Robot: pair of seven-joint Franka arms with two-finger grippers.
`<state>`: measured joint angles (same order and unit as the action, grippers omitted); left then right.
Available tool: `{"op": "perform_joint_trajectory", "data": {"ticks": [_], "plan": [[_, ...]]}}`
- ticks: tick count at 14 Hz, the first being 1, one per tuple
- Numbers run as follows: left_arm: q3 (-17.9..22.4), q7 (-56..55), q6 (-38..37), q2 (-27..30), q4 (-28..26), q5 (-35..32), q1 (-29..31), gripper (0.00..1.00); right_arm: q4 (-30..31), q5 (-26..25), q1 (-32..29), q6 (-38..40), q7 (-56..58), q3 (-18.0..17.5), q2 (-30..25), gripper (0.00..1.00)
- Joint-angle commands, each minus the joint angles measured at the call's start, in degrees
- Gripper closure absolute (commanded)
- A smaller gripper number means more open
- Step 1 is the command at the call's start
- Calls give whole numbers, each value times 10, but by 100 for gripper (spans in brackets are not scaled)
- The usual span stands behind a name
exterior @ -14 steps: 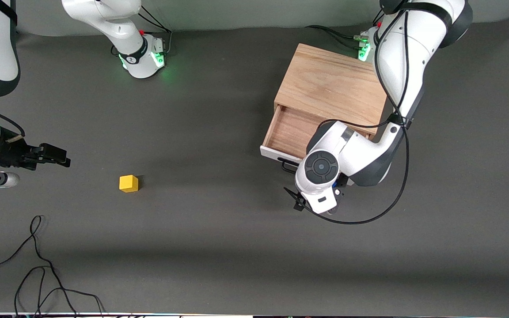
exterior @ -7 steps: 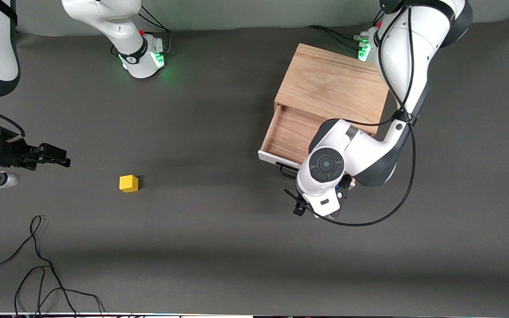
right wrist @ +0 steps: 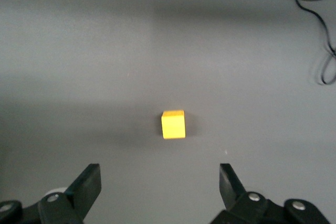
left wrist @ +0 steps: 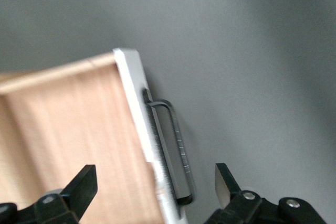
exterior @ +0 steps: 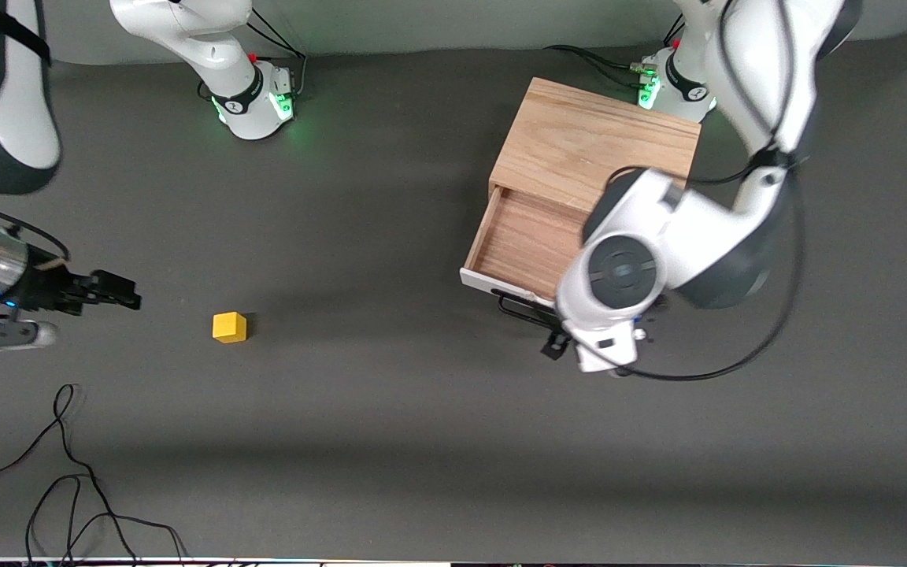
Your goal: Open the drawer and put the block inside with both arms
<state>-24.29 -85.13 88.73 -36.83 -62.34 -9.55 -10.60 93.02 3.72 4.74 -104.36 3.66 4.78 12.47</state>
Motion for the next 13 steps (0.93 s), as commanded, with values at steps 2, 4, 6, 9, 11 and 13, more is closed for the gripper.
{"op": "perform_joint_trajectory", "data": {"ticks": [2, 4, 6, 9, 11, 13], "plan": [[-7, 162, -77, 84, -23, 33, 84, 0, 129, 2, 18, -132, -12, 2, -9, 0], [-7, 258, -104, 117, -34, 41, 129, 0, 218, 2, 27, -239, -12, 2, -5, 0], [-6, 359, -108, 162, -71, 42, 169, 0, 281, 2, 27, -335, -4, 2, 18, 0], [-5, 548, -108, 230, -132, 44, 237, 0, 289, -7, 27, -370, -1, 2, 65, 0], [-4, 643, -125, 244, -135, 44, 262, 0, 296, -8, 27, -386, 3, 2, 78, 0], [8, 702, -128, 264, -142, 44, 271, 0, 315, -8, 27, -427, 3, 2, 97, 0]]}}
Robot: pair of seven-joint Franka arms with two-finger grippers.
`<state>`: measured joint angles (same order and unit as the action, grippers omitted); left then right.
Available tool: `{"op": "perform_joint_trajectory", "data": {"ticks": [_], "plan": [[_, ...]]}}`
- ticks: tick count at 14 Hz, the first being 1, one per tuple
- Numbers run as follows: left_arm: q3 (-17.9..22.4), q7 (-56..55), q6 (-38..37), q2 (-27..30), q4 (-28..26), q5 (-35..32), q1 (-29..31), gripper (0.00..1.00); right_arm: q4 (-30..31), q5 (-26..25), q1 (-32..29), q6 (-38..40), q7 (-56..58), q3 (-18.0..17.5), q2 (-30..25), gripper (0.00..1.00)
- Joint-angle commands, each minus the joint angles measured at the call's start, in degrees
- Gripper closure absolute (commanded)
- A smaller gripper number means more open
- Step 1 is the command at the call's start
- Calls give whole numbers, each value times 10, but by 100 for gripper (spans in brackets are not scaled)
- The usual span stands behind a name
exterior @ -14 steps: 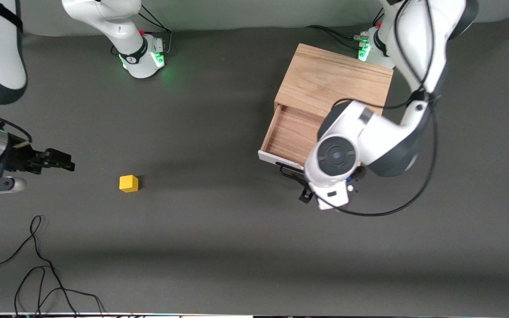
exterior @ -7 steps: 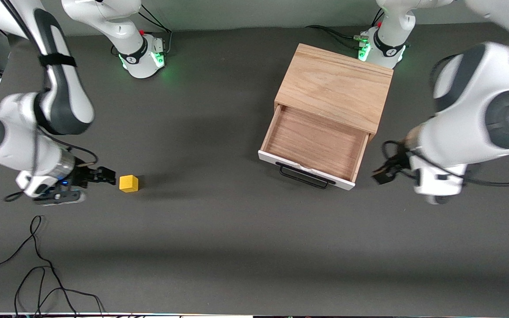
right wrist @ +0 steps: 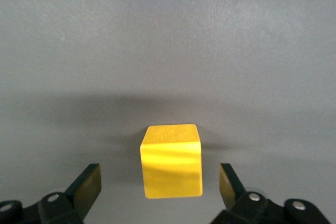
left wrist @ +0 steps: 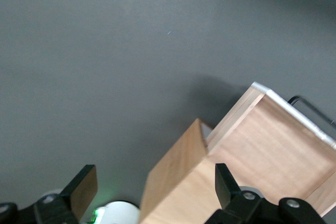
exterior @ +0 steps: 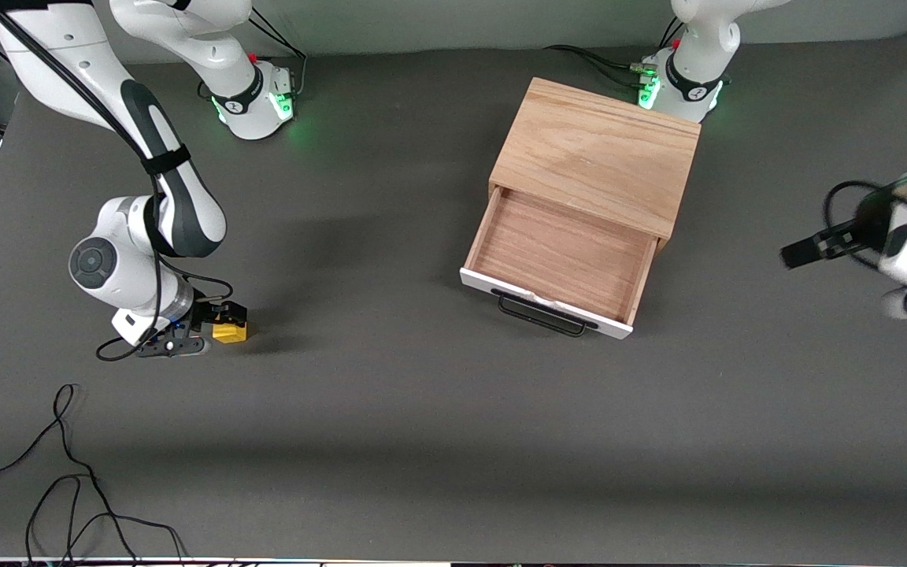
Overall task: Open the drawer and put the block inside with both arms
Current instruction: 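Grasp the yellow cube with the right gripper and lift it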
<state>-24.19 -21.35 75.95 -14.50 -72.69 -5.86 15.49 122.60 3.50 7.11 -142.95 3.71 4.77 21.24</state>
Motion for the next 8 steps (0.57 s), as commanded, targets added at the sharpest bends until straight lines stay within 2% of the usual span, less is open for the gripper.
{"op": "perform_joint_trajectory", "data": {"ticks": [1, 3, 4, 6, 7, 8], "plan": [[45, 92, 5, 54, -49, 7, -10, 0, 28, -6, 4, -68, 2, 2, 19, 0], [134, 137, 18, 79, -71, 9, -87, 0, 29, -6, 4, -77, 3, 2, 29, 0], [162, 148, 32, 95, -92, 15, -111, 0, 29, -6, 4, -77, 4, 3, 29, 6], [209, 167, 83, 147, -168, 19, -152, 0, 28, -6, 4, -73, 10, 2, 29, 64], [219, 168, 98, 156, -188, 20, -165, 0, 26, -5, 4, -72, 7, 2, 28, 85], [219, 168, 99, 155, -186, 22, -168, 0, 23, -4, 5, -71, 0, 2, 25, 98]]}}
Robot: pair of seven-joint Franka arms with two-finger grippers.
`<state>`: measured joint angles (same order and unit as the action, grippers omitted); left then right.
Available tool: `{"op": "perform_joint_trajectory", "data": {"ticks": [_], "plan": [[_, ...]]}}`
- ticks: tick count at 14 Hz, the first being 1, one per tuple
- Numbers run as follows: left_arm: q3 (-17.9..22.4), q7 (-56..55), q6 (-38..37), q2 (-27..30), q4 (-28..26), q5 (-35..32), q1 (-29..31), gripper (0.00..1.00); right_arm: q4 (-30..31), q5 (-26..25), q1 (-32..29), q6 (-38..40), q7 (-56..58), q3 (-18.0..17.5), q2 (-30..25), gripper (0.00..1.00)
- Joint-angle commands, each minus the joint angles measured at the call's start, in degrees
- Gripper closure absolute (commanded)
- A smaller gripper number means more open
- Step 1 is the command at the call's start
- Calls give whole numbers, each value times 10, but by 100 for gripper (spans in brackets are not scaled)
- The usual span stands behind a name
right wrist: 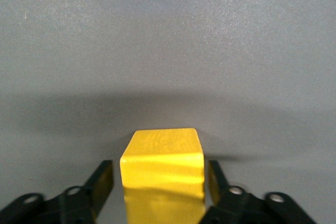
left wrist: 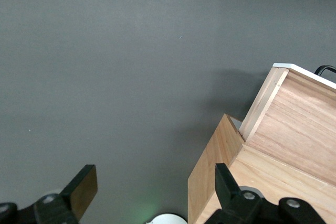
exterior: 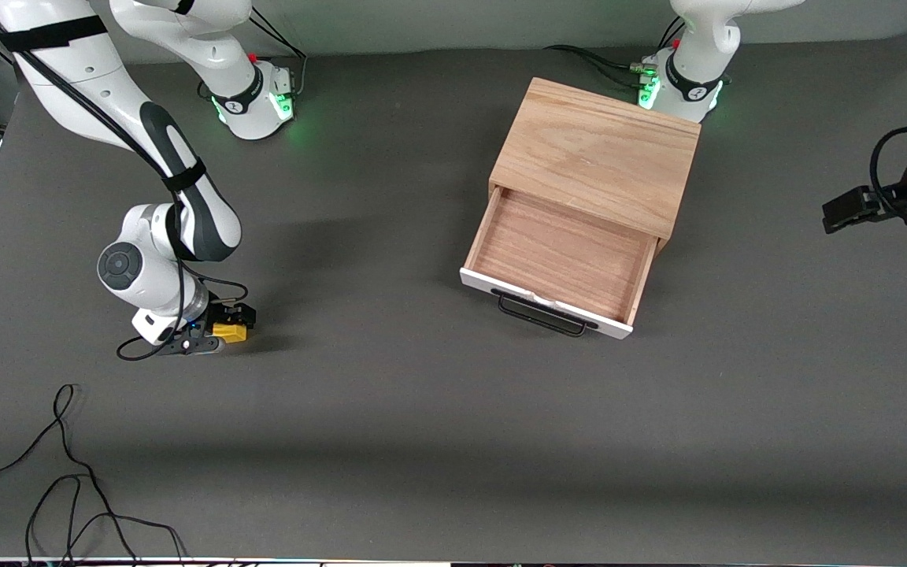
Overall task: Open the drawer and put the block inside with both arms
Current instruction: 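Grasp the yellow cube with the right gripper and lift it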
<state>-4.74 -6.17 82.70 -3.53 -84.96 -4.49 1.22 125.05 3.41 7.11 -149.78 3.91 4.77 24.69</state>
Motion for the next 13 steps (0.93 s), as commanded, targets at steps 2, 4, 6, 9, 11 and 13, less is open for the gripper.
{"op": "perform_joint_trajectory", "data": {"ticks": [2, 4, 6, 9, 11, 13], "plan": [[25, 18, 29, 36, -46, 33, -25, 0, -23, -2, 17, 38, -18, 2, -24, 100], [25, 50, 32, 28, -34, 53, -25, 0, -74, -2, 34, 147, -61, 1, -46, 100], [33, 74, 21, 26, -26, 63, -25, 0, -158, -2, 66, 267, -118, 1, -57, 100], [33, 80, 15, 26, -27, 61, -24, 0, -309, 7, 102, 426, -222, -36, -53, 100], [32, 79, 15, 26, -28, 40, -24, 0, -384, 15, 122, 458, -329, -83, -45, 100], [30, 78, 16, 26, -30, 26, -26, 0, -426, 15, 143, 459, -445, -146, -30, 100]]}}
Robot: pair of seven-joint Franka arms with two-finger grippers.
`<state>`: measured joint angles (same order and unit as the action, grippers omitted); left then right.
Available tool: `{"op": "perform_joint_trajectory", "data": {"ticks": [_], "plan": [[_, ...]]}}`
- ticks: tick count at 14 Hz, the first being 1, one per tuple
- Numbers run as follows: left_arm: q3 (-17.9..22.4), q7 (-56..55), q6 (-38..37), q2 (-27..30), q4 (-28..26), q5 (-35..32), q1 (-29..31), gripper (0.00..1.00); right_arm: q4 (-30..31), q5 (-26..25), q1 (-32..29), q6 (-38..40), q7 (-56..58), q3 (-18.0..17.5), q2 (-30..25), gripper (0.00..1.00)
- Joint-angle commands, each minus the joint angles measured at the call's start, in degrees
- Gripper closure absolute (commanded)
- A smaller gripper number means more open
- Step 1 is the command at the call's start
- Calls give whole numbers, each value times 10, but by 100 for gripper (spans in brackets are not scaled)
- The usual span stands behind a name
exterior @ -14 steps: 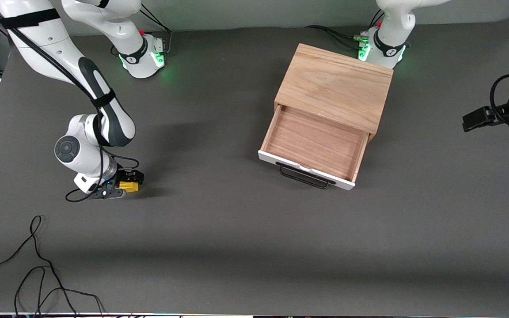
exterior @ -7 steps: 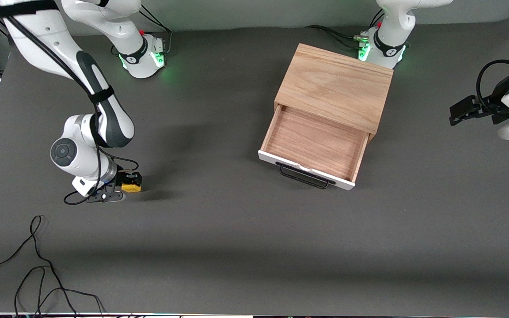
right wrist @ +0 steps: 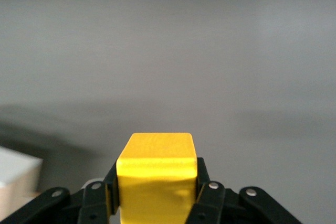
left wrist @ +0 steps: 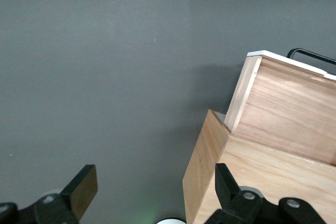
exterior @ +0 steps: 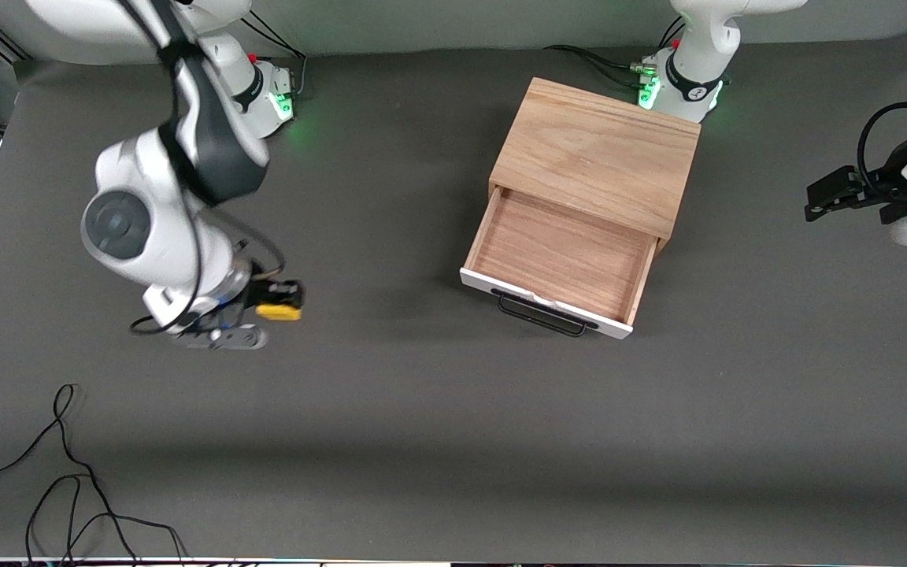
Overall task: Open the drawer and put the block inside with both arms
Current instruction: 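Carry the yellow cube over the open drawer with the right gripper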
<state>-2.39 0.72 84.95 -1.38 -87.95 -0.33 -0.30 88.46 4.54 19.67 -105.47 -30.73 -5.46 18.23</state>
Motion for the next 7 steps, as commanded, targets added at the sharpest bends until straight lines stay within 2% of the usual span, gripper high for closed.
{"op": "perform_joint_trajectory", "data": {"ticks": [1, 3, 5, 7], "plan": [[6, 9, -7, 5, 0, -16, -11, 0, -83, 3, 23, 15, -160, -69, 48, 100], [5, 10, -5, 5, 0, -16, -11, 0, -130, -2, 46, 9, -254, -111, 82, 100], [5, 11, -7, 5, 0, -16, -11, 0, -193, -19, 99, -9, -314, -113, 128, 100], [5, 23, -8, 6, -1, -16, -10, 0, -235, -42, 127, -45, -350, -113, 173, 100]]}}
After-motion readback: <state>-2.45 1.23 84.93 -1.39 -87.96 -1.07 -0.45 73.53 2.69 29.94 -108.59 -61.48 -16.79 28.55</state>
